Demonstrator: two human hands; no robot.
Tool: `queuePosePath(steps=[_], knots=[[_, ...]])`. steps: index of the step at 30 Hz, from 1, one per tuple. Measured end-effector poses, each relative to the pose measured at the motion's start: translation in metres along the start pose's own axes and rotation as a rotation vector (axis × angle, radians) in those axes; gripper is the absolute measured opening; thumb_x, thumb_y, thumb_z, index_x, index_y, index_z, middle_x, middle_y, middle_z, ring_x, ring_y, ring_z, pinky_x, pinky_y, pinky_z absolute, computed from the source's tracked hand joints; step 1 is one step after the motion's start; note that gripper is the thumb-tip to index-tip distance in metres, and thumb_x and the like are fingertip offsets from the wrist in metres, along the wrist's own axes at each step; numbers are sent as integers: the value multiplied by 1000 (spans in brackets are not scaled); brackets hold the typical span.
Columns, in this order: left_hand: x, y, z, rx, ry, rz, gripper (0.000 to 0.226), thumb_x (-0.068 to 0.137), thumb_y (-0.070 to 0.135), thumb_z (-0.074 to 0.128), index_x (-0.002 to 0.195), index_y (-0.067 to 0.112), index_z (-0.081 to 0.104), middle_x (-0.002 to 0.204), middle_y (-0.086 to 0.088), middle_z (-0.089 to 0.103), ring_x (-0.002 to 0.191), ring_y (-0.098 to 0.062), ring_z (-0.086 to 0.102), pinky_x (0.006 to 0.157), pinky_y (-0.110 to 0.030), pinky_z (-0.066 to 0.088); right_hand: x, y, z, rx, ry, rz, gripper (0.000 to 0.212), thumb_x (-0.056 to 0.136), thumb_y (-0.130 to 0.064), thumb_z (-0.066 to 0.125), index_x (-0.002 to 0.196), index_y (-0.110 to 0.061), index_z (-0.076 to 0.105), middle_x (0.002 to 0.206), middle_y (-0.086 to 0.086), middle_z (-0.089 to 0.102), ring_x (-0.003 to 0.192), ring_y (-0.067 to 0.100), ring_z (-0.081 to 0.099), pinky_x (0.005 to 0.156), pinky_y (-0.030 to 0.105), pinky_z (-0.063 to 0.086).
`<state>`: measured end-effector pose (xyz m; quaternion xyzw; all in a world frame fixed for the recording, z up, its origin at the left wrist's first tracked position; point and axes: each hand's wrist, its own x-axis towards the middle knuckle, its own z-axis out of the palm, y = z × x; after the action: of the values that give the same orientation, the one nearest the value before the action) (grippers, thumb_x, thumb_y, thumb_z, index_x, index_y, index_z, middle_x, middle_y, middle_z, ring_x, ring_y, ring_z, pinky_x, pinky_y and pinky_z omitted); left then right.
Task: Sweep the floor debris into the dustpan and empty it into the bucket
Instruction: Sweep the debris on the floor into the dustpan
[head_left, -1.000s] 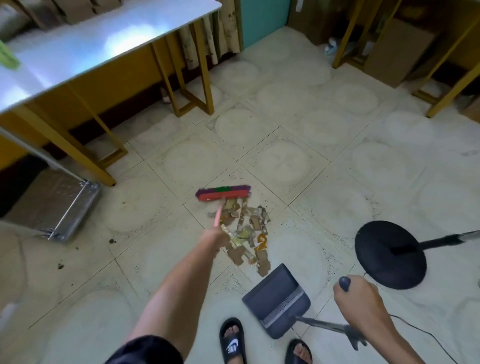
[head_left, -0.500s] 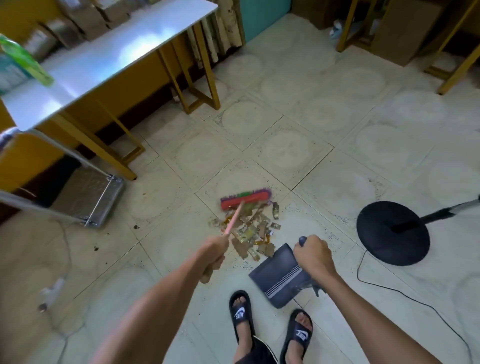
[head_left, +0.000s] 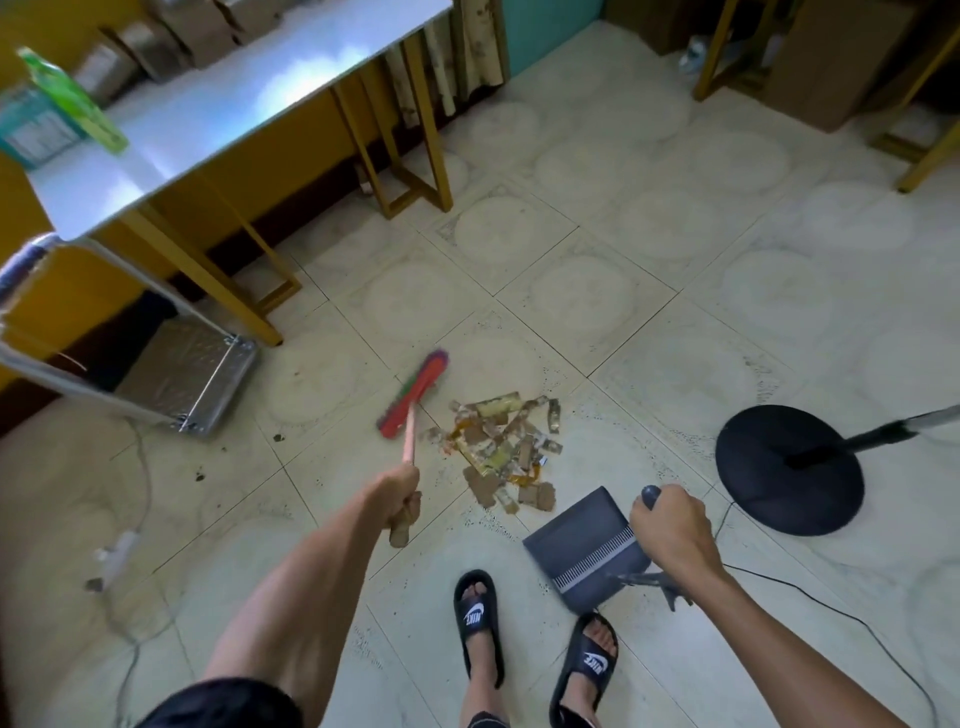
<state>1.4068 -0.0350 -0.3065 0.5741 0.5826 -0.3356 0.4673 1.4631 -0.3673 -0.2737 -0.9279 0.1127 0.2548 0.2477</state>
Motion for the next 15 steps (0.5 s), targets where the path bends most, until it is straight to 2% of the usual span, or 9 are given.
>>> queuePosePath(steps=[3,6,12,15], knots=[[6,-15,16,-143,-148,-12,22,105,20,31,89,10,43,53,1,41,33,-8,31,27,-14,25,2,0,3,-7,-12,-27,30,92,-23,50,63,-14,50,66,7,57,52,18,54,39,22,30],[-9,-24,29,-268,-209,8,20,104,15,30,87,10,38,51,2,37,29,-7,30,27,-13,26,6,-6,-2,-59,-24,-70,32,91,-21,50,60,-15,48,65,6,57,52,17,54,40,22,29],[-42,0,0,-348,-132,70,20,101,9,28,86,9,41,47,0,39,26,-8,32,26,-14,30,6,-18,2,-66,-20,-78,30,91,-21,52,62,-14,48,68,7,58,58,22,57,46,25,37],[-60,10,-4,-401,-98,70,20,103,14,29,88,9,42,49,0,39,25,-8,32,26,-13,30,3,-25,2,-96,-12,-90,26,90,-22,52,66,-13,49,71,8,59,62,26,59,51,27,39]])
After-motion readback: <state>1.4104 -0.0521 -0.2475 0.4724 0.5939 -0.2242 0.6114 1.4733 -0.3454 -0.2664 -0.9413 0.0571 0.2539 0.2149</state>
